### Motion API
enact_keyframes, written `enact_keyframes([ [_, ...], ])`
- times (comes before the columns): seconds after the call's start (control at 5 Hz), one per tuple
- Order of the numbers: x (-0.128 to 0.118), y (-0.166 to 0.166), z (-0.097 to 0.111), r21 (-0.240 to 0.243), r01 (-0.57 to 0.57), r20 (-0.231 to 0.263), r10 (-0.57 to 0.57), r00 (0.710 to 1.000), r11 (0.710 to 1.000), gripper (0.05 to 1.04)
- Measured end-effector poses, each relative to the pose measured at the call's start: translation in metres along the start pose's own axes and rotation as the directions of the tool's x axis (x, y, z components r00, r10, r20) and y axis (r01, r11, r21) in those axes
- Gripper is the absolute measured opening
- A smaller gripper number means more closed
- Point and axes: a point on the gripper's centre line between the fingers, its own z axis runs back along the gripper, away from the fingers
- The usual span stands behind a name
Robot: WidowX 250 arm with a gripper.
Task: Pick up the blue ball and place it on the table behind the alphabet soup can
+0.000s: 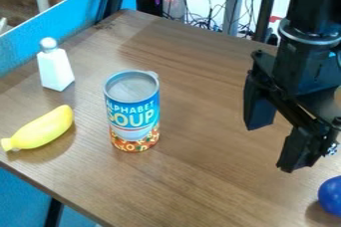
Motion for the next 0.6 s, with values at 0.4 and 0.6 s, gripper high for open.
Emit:
enact_keyframes([
  [0.4,0.014,-0.005,-0.011,-0.035,-0.008,0.006,0.008,1.0,0.999,1.001],
  [0.6,0.04,-0.011,-0.01,-0.029,0.021,0.034,-0.02,0.999,0.999,1.001],
])
